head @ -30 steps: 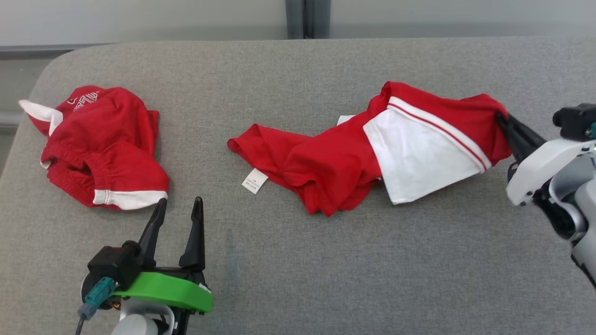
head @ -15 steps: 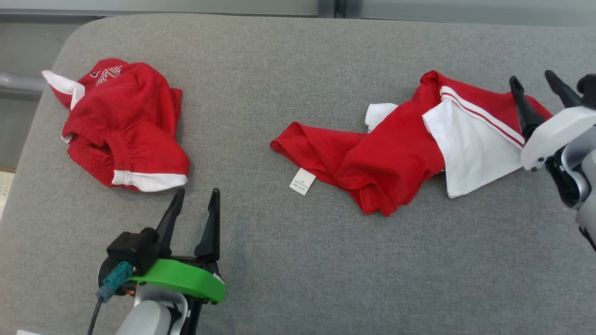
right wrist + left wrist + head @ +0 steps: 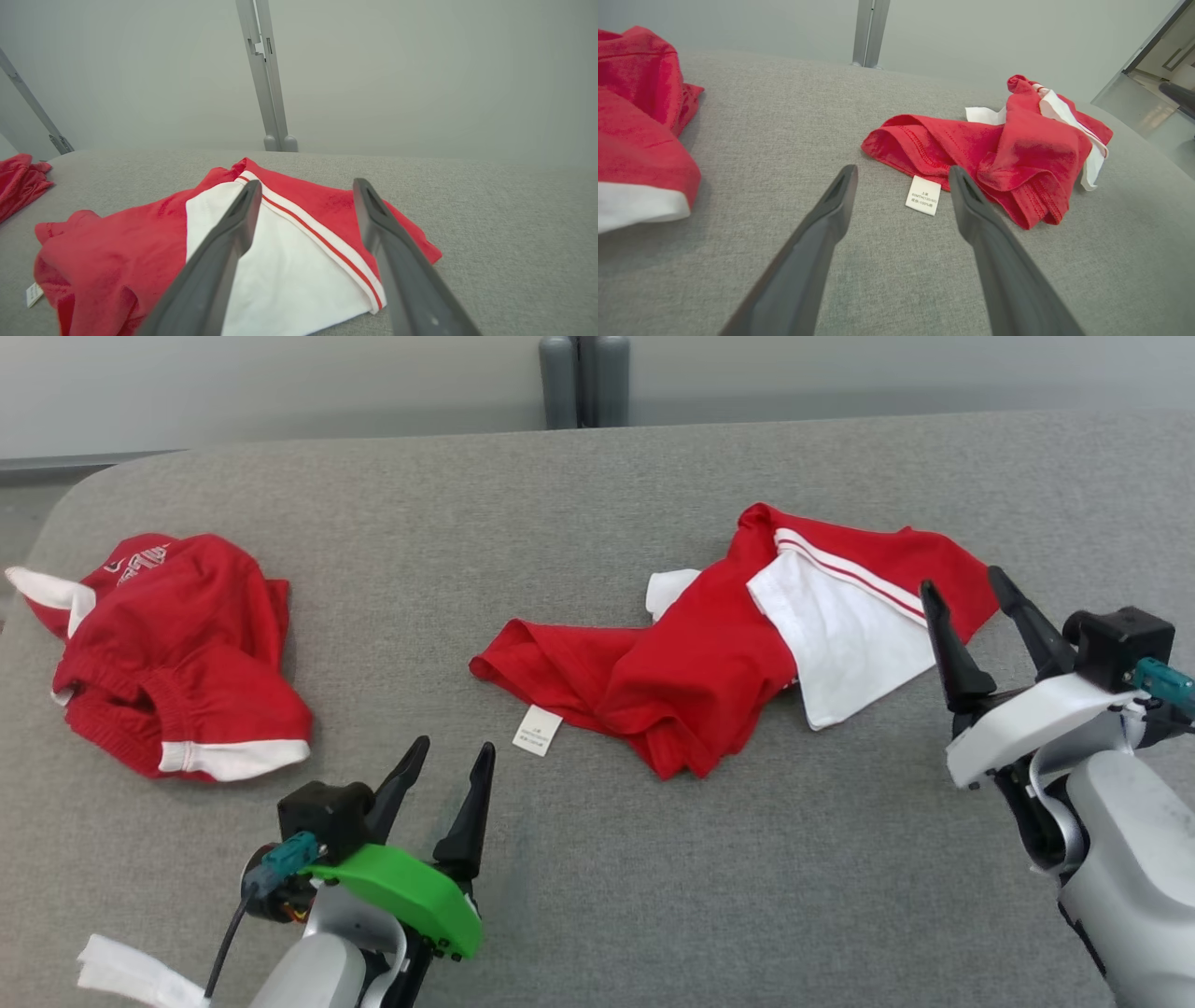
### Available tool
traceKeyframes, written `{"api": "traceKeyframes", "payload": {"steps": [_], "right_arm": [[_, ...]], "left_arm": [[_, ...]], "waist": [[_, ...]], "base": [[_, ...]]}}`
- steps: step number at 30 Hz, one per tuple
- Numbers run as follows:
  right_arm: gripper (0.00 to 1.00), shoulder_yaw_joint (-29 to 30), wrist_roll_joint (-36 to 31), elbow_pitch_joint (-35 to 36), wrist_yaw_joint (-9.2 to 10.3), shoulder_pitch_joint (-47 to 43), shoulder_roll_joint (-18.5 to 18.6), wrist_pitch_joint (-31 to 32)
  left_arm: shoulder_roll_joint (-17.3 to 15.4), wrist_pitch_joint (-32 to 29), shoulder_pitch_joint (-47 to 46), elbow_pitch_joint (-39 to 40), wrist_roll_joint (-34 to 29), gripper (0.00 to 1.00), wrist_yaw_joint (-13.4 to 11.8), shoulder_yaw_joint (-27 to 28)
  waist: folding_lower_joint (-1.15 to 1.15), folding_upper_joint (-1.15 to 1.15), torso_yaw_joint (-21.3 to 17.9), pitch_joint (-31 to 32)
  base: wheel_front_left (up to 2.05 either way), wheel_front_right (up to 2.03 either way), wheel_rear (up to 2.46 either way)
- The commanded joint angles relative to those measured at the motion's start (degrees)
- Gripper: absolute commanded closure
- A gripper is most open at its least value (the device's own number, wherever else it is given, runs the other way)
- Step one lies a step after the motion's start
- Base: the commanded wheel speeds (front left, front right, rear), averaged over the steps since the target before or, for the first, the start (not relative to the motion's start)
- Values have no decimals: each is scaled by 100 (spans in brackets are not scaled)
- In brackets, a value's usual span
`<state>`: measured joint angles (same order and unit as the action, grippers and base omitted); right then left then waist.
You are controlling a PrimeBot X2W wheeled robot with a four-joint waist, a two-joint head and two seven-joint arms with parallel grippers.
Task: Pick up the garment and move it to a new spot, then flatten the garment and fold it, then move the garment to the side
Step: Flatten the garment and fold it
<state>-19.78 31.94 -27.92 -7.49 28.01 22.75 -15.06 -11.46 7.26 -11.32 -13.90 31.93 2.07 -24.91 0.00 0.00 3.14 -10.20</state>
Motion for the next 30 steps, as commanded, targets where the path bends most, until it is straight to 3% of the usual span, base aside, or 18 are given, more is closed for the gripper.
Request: {"api": "traceKeyframes", "payload": {"steps": [1, 7, 17, 18, 19, 20, 25, 30], "right_arm": [[0, 100, -112, 152, -1, -226, -117, -13], [0, 333, -349, 547, -1, -633, -480, -15], [0, 402, -506, 669, -1, -770, -731, -15], [0, 418, -513, 671, -1, -774, -742, -15], [0, 436, -513, 675, -1, -785, -749, -15], [0, 468, -520, 677, -1, -804, -757, -15], [0, 604, -567, 649, -1, -922, -831, -16], [0, 693, -601, 662, -1, -992, -917, -16]], "left_arm": [[-4, -217, -174, -85, 78, 0, 57, -51], [59, -1022, -760, -539, 224, 0, 274, -367], [148, -1293, -1561, -1507, 429, 0, 495, -612], [151, -1287, -1614, -1570, 461, 32, 504, -662], [160, -1236, -1661, -1590, 502, 78, 509, -685], [171, -1182, -1695, -1596, 564, 100, 525, -707], [11, -1016, -1750, -1504, 638, 100, 539, -809], [-411, -975, -1930, -1084, 514, 100, 538, -714]], "waist": [[0, 0, -307, 88], [0, 0, -677, -17], [0, 0, -1150, -232], [0, 0, -1171, -237], [0, 0, -1181, -237], [0, 0, -1185, -230], [0, 0, -1097, -136], [0, 0, -963, -32]], "base": [[0, 0, 0], [0, 0, 0], [0, 0, 0], [0, 0, 0], [0, 0, 0], [0, 0, 0], [0, 0, 0], [0, 0, 0]]}}
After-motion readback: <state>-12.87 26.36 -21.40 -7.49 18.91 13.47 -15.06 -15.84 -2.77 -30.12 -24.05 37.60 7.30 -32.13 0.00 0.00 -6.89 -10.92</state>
